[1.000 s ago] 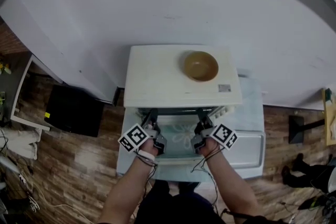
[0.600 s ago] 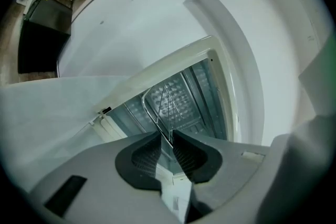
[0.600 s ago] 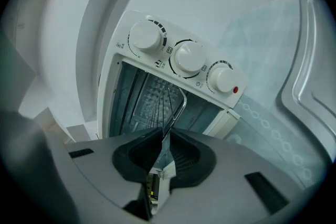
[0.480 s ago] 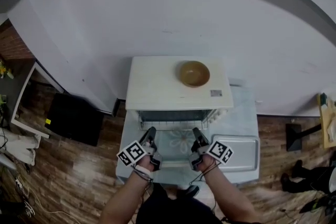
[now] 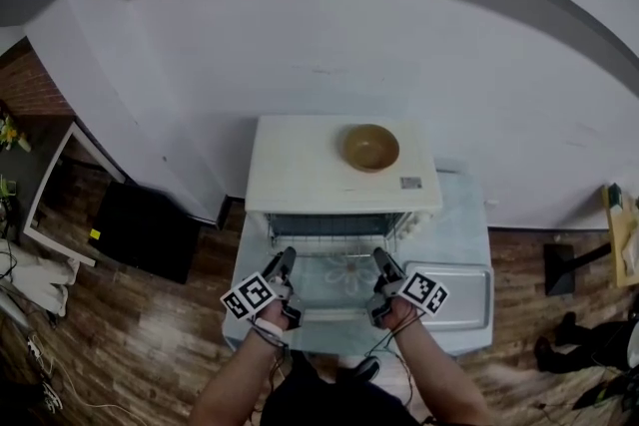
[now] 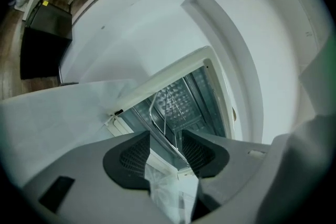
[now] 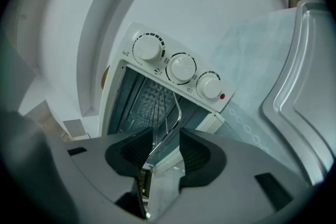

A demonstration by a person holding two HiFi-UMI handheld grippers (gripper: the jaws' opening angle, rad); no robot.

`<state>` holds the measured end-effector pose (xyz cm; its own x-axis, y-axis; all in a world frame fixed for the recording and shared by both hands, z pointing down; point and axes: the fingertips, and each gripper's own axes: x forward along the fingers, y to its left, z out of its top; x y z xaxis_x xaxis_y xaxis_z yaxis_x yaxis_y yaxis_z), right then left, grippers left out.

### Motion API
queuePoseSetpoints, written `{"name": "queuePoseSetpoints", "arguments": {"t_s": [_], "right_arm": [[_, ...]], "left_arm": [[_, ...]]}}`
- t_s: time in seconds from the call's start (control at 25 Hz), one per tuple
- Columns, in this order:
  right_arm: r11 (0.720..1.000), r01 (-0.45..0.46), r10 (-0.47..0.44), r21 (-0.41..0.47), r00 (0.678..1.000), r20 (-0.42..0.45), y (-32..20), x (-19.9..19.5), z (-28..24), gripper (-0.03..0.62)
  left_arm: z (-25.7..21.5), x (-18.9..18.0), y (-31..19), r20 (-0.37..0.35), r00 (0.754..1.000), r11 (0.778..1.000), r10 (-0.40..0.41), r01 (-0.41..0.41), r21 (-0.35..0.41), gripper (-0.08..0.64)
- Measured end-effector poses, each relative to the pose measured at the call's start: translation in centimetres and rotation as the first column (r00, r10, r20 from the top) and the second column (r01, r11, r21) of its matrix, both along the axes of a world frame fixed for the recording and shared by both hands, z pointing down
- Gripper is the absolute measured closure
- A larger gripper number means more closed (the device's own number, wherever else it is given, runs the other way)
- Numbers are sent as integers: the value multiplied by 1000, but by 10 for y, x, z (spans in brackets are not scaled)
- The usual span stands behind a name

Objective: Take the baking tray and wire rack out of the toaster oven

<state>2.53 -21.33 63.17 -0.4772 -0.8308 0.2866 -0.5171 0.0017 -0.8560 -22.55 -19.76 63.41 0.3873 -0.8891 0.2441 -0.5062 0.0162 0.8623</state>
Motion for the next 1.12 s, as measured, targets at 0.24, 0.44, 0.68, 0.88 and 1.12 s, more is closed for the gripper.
{"name": "queuePoseSetpoints", "arguments": {"t_s": [0.24, 0.44, 0.68, 0.88, 1.12], "right_arm": [[999, -6, 4, -51, 998, -57, -16, 18, 1, 417], [996, 86, -91, -34, 980, -175, -31, 17, -1, 448], [989, 143, -147, -35, 963, -225, -23, 15, -4, 485], [986, 166, -169, -32, 965, -202, 0, 17, -5, 489], [983, 185, -185, -17, 962, -200, 28, 20, -14, 489]], "left_arm": [[-7, -34, -19, 42, 999, 1000, -5, 5, -9, 374], [-4, -30, -31, 251, 953, 985, 171, -158, -70, 401], [-6, -25, -20, 334, 911, 970, 242, -230, -76, 437], [-9, -21, 3, 334, 906, 966, 258, -250, -68, 436], [-19, -18, 31, 338, 902, 962, 268, -271, -39, 433]]}}
